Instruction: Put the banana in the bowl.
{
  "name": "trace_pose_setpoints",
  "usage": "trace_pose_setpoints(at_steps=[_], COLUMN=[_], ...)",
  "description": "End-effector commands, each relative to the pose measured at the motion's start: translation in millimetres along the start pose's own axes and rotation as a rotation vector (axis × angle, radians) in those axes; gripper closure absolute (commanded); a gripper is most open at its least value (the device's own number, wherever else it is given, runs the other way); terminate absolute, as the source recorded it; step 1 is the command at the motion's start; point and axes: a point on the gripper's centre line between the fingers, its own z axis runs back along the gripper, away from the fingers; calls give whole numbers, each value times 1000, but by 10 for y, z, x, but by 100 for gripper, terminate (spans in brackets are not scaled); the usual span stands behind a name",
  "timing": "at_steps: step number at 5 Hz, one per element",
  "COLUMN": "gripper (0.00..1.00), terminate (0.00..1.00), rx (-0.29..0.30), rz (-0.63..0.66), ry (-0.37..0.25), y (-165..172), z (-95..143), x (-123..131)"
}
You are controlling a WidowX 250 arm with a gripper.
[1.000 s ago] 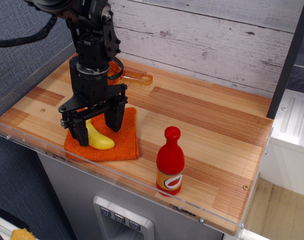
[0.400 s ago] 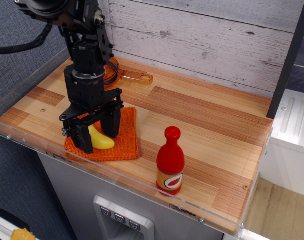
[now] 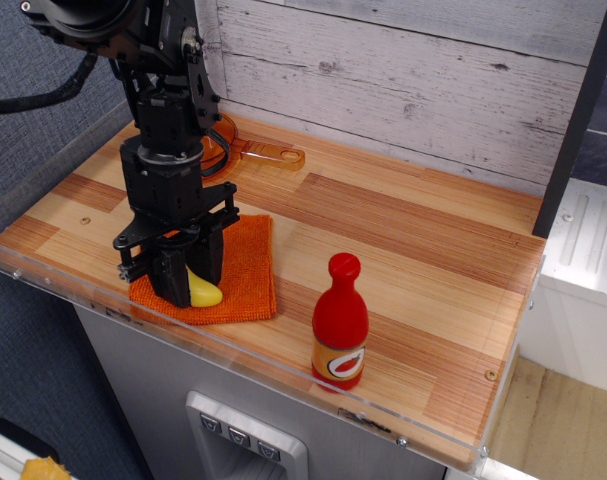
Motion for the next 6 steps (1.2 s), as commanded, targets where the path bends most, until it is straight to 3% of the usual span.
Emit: trace_pose_setpoints(at_steps=[1, 3, 4, 6], gripper=[100, 100, 100, 100], terminate=[0, 0, 0, 0], rx=[-82, -129, -149, -139], rz=[-37, -38, 69, 182], ry=[-70, -142, -208, -246], y=[-61, -257, -426, -844], z=[323, 690, 845, 892], x=[30, 137, 270, 771])
